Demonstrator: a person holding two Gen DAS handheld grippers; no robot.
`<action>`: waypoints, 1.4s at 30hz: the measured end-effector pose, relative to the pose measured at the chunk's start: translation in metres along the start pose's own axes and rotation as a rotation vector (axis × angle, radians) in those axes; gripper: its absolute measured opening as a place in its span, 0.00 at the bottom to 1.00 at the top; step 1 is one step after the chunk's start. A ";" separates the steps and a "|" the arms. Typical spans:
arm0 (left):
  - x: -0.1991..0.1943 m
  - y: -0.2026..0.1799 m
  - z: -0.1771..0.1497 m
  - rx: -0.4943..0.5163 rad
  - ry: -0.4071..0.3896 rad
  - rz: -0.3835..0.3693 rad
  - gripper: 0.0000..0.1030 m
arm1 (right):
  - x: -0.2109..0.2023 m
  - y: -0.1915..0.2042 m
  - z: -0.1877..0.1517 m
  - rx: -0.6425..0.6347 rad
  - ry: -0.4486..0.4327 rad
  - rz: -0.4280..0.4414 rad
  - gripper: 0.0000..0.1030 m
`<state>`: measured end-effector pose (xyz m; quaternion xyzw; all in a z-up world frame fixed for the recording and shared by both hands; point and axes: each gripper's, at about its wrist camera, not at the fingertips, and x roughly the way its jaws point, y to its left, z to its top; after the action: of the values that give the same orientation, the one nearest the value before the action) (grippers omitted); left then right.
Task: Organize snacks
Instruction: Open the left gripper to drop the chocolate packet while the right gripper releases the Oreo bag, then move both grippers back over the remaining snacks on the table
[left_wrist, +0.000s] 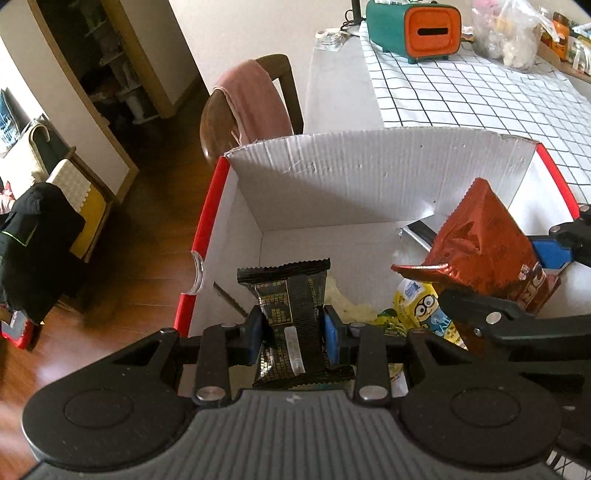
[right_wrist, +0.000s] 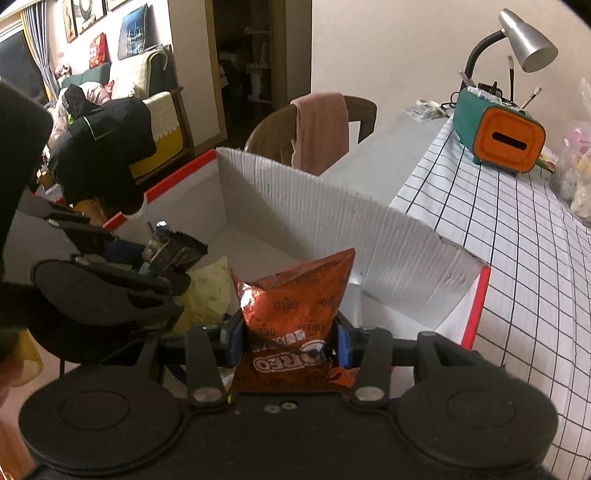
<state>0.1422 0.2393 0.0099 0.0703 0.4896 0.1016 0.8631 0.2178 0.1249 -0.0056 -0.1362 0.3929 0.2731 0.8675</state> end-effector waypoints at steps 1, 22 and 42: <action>-0.001 0.000 0.000 0.000 -0.003 0.002 0.32 | 0.000 0.000 0.000 -0.001 0.002 0.004 0.44; -0.051 -0.011 -0.003 -0.015 -0.124 -0.030 0.64 | -0.065 -0.023 -0.012 0.028 -0.110 0.030 0.69; -0.097 -0.081 -0.010 0.018 -0.220 -0.149 0.75 | -0.140 -0.104 -0.064 0.158 -0.221 -0.024 0.99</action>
<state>0.0935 0.1374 0.0677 0.0524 0.3968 0.0244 0.9161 0.1629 -0.0397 0.0608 -0.0411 0.3138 0.2439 0.9167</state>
